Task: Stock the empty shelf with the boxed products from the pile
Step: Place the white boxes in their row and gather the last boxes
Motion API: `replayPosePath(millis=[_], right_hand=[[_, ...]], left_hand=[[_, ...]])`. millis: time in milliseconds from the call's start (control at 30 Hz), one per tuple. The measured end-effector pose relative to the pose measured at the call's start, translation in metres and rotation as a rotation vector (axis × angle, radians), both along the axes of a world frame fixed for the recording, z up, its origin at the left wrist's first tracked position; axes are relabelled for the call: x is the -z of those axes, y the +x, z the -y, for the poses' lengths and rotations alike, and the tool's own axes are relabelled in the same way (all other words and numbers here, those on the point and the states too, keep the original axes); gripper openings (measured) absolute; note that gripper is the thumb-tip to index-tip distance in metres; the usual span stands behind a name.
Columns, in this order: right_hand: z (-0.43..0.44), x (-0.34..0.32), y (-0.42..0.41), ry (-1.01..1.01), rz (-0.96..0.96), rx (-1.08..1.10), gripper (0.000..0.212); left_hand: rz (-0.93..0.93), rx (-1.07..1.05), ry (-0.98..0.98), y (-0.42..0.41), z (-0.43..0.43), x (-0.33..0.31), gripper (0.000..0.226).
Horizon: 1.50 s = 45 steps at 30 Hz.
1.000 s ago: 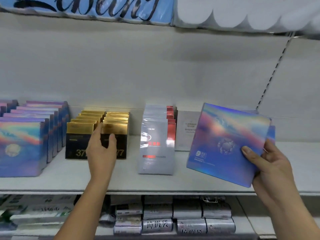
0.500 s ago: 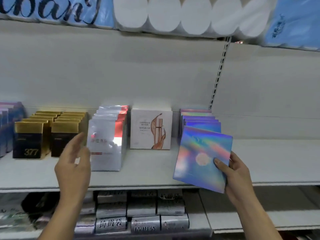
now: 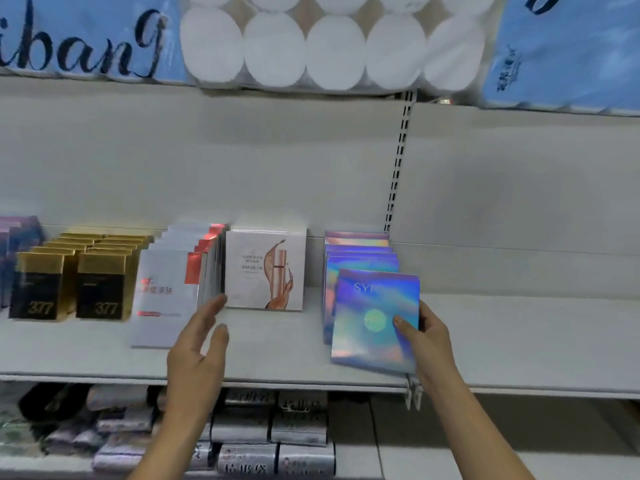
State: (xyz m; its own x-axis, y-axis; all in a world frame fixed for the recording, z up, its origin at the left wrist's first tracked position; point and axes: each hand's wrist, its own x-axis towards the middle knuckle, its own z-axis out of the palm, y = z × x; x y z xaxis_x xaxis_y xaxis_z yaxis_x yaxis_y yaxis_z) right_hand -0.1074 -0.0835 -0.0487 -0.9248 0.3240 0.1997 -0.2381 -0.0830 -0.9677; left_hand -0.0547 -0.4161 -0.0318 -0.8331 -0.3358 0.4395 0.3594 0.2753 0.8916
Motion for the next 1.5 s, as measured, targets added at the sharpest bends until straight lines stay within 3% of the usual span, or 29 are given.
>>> replayPosePath(millis=[300,533,667,1000,1267,1500], right_hand=[[0.025,0.004,-0.012,0.211,-0.11,0.128,0.063],[0.023,0.012,-0.026,0.308,-0.095,0.157,0.058],[0.027,0.014,-0.025,0.279,-0.118,0.152,0.056],[0.036,0.016,-0.019,0.191,-0.109,0.173,0.04],[0.036,0.011,-0.012,0.201,-0.077,0.239,0.041],[0.032,0.002,-0.002,0.277,-0.034,0.175,0.05]], left_hand=[[0.017,0.032,0.027,0.014,-0.008,-0.001,0.046],[-0.009,0.002,0.062,0.017,0.0,-0.005,0.071],[-0.031,0.006,0.053,0.015,0.004,-0.008,0.057],[-0.021,0.027,0.042,0.021,-0.003,-0.008,0.071],[-0.014,0.021,0.069,0.023,0.006,-0.005,0.067],[-0.015,0.064,0.024,0.019,0.016,-0.001,0.041]])
